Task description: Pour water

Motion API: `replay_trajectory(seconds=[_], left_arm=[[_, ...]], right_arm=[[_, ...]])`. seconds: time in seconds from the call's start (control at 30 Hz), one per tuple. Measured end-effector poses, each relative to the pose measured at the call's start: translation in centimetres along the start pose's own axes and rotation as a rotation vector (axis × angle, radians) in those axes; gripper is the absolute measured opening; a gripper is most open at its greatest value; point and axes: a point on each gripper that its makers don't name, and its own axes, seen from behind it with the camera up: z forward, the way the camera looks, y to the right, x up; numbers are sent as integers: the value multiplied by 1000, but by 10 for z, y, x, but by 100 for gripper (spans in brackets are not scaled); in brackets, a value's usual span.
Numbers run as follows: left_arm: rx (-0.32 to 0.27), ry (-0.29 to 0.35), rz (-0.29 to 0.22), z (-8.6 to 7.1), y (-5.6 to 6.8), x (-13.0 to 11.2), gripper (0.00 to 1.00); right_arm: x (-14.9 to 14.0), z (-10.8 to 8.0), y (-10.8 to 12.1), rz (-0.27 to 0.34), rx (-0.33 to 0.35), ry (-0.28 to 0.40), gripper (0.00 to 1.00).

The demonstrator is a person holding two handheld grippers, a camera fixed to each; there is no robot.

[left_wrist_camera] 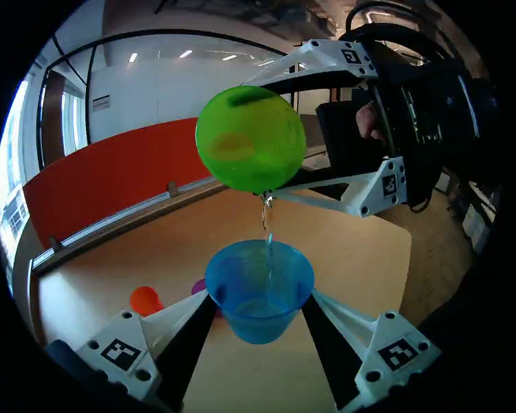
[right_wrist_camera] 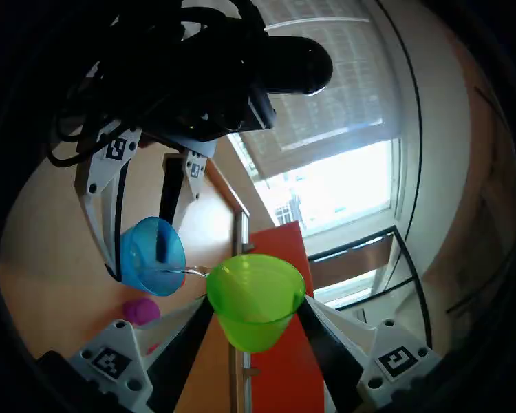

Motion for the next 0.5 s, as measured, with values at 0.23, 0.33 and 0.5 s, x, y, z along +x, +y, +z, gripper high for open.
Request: replay_trajectory(seconds=[0.23, 0.33, 0.5], left_arm=[[1, -2, 0, 0, 0, -2, 83], [1, -2, -1, 0, 0, -2, 83], [1, -1, -2, 0, 0, -2, 83]], right_arm=[[0, 1, 0, -20, 3, -5, 89], [1, 2, 0, -22, 3, -6, 89], [2, 3, 1, -35, 2, -6, 89]])
